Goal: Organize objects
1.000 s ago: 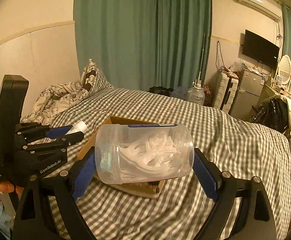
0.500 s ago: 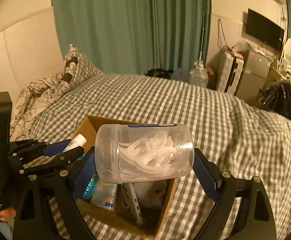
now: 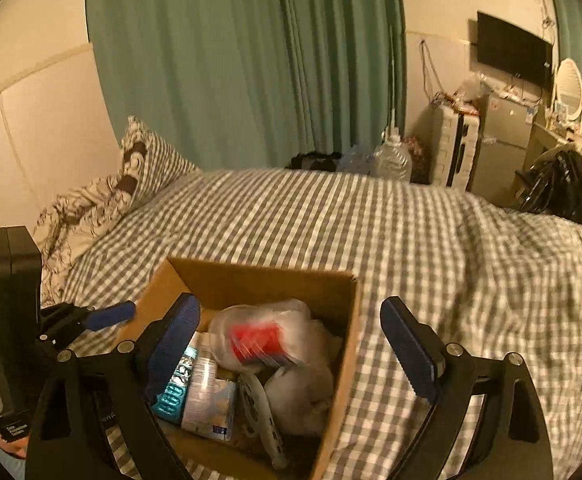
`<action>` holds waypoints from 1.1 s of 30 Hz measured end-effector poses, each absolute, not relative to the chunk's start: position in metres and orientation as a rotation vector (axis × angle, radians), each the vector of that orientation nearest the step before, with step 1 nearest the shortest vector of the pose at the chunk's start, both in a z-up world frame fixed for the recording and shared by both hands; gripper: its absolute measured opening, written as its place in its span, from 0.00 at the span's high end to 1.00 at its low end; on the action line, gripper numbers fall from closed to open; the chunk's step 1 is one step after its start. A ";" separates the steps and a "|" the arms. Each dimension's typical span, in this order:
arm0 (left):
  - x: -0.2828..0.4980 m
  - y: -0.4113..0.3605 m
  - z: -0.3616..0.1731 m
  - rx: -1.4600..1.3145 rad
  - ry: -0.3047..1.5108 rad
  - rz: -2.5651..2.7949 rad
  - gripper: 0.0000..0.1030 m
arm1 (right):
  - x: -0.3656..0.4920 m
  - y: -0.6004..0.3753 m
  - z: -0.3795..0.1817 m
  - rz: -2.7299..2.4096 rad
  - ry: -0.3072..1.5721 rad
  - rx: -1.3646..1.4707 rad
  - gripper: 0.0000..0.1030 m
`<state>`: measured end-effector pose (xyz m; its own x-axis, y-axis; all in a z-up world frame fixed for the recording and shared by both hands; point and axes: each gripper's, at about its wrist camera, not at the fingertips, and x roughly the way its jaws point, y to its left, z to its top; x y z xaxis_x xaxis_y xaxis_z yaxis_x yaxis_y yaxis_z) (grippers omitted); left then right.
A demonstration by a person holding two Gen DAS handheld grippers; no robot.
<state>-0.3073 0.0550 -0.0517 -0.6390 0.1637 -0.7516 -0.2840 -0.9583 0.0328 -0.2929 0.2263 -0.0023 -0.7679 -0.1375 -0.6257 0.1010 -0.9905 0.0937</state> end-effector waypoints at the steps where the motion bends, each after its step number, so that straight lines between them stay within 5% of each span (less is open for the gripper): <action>1: -0.303 0.054 -0.044 -1.170 0.210 2.637 0.39 | -0.285 0.227 0.006 -2.853 -0.072 0.993 0.10; 12: -0.242 0.043 0.044 -0.956 0.157 2.751 0.08 | -0.192 0.235 0.084 -2.982 0.013 0.853 0.07; 24: -0.156 0.015 0.090 -0.718 0.107 2.870 0.00 | -0.104 0.230 0.120 -3.073 0.045 0.729 0.00; 33: -0.121 0.003 0.064 -0.689 0.025 2.902 0.00 | -0.071 0.221 0.103 -3.107 0.064 0.674 0.00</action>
<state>-0.1206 0.0033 0.0642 -0.8814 0.1505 -0.4478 -0.1582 -0.9872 -0.0204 -0.0708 0.2206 0.1026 -0.9094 0.0459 -0.4134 -0.0289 -0.9985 -0.0474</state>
